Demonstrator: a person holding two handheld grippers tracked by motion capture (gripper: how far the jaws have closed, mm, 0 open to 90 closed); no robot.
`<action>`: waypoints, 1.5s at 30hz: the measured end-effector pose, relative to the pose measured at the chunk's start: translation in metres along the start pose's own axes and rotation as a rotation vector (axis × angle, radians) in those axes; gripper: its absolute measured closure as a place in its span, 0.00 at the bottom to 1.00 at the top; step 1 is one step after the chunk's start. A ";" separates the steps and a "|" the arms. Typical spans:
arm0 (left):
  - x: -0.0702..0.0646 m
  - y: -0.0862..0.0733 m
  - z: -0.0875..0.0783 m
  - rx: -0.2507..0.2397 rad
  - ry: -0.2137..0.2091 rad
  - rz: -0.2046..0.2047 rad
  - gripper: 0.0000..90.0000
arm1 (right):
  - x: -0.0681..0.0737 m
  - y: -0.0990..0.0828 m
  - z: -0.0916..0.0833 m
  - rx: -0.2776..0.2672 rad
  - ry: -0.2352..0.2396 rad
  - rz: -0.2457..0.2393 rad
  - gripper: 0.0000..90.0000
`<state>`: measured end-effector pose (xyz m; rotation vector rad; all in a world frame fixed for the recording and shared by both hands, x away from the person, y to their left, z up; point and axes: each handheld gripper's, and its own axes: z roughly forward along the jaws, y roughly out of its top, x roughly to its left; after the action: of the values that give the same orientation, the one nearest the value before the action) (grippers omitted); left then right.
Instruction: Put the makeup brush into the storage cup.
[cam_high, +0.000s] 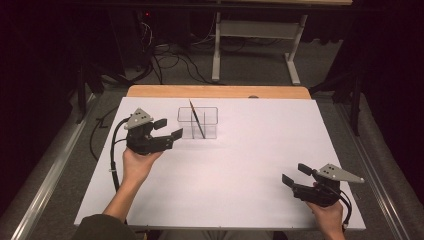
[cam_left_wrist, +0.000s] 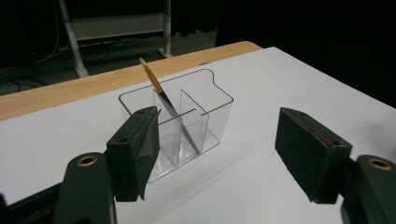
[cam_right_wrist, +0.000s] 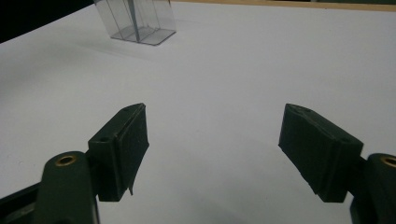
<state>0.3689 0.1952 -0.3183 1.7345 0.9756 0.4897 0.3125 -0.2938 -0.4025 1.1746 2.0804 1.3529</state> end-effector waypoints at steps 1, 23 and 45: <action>0.000 -0.001 -0.001 -0.002 0.001 0.001 0.34 | 0.000 0.000 0.000 0.001 0.000 0.001 0.29; -0.003 -0.012 -0.017 -0.020 0.008 0.010 0.34 | 0.001 0.000 0.001 0.001 0.002 0.000 0.28; -0.005 -0.025 -0.027 -0.022 -0.004 0.003 0.33 | 0.002 0.000 0.000 0.000 0.001 -0.001 0.28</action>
<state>0.3368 0.2103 -0.3303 1.7171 0.9617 0.4975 0.3117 -0.2925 -0.4023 1.1735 2.0809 1.3535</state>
